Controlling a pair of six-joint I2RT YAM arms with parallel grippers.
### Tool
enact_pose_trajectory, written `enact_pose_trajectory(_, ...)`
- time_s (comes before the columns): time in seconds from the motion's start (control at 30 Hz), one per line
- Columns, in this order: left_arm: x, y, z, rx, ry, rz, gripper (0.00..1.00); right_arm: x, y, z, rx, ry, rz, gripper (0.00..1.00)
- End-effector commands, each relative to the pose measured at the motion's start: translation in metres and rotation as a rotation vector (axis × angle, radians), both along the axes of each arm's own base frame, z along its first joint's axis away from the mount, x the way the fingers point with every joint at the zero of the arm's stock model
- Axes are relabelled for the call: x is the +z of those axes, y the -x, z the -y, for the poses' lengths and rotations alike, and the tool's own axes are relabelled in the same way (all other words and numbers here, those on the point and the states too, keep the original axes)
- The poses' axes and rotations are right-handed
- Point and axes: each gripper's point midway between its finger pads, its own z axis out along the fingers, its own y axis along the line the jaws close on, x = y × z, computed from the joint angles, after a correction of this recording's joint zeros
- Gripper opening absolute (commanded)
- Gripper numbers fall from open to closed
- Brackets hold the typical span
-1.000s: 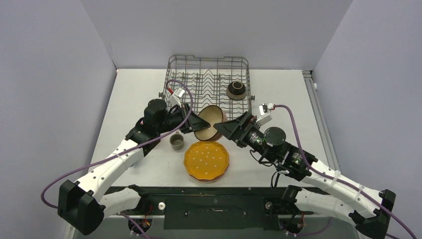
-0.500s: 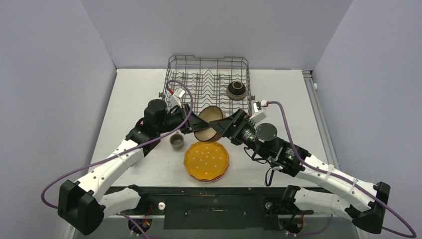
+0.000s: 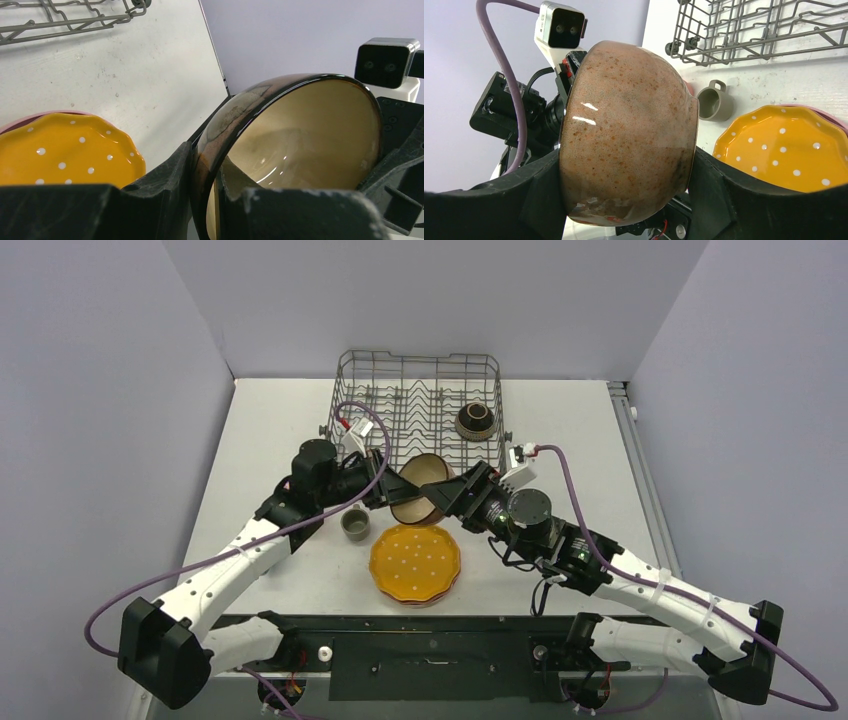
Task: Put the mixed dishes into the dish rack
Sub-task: Pick up the bowl from the dish rack.
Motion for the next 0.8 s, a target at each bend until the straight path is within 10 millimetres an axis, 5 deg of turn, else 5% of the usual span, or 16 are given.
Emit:
enact_pose_trajectory(0.0, 0.045, 0.002, 0.007, -0.048, 0.093, 0.114, 0.03, 0.035, -0.004, 0.001, -0.032, -0.089, 0.060, 0.00)
enact_pose_trajectory(0.3, 0.029, -0.007, 0.001, -0.028, 0.036, 0.091, 0.39, 0.042, -0.020, 0.018, -0.110, -0.061, 0.084, 0.00)
enact_pose_trajectory(0.57, 0.003, -0.037, -0.025, 0.053, -0.043, 0.044, 0.53, 0.044, -0.055, 0.036, -0.185, 0.040, 0.126, 0.00)
enact_pose_trajectory(0.77, -0.010, -0.061, -0.062, 0.145, -0.129, 0.030, 0.55, 0.029, -0.110, 0.058, -0.285, 0.241, 0.157, 0.00)
